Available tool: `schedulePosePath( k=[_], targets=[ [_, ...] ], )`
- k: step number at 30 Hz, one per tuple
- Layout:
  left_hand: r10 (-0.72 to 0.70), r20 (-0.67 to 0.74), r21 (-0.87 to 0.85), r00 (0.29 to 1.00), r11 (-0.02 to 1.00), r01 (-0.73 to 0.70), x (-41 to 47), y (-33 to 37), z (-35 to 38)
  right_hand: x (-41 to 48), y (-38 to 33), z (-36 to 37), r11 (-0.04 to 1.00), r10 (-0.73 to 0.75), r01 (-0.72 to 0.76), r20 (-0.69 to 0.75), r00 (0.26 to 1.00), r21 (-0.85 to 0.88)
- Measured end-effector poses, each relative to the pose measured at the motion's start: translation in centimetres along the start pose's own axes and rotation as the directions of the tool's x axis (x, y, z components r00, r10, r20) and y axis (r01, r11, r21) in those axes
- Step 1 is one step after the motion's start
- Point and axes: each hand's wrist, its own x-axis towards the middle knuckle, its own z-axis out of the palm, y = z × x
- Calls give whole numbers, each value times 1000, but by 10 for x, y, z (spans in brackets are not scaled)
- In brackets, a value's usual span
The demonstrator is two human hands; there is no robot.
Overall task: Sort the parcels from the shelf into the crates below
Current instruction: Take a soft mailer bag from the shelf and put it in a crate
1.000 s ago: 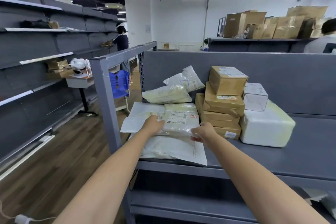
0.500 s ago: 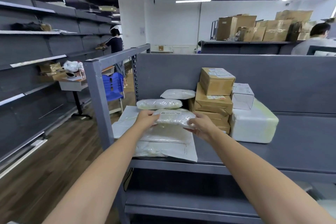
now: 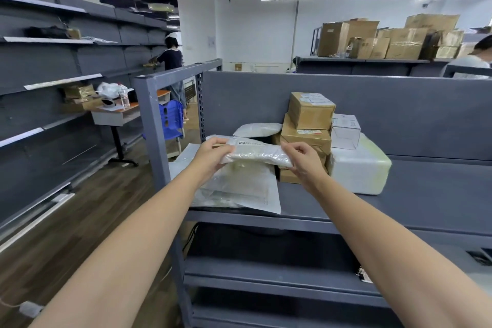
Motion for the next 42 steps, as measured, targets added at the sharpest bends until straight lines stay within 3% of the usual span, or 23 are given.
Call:
schedulePosePath(
  k=[6,11,17,20,25,32,42],
  targets=[
    [-116,120,-162,986,977,135,-45,1,3,-39,0,-24,999,-46,45,20,999,18],
    [-137,87,-12,987,990,138,-87,-12,21,-86,4,-53,998,-17,25,130,991,-59],
    [-12,53,41,999,999,10,-150,-21,48,-129,11,-97,977,202,-176,246,948,-124],
    [-34,89,18,995,999,33,-181,-33,54,-153,20,-114,966,193,-147,213,958,-214],
    [-59,65,153,996,987,48,-220,-75,59,-183,55,-127,963,219,-182,184,958,-201],
    [-180,-23,210,983,961,181,-225,-191,59,-216,163,-131,911,378,-318,217,900,-264],
    [-285,-9,338,959,901,271,-200,-477,68,-233,442,-147,867,439,-364,178,881,-340]
  ],
)
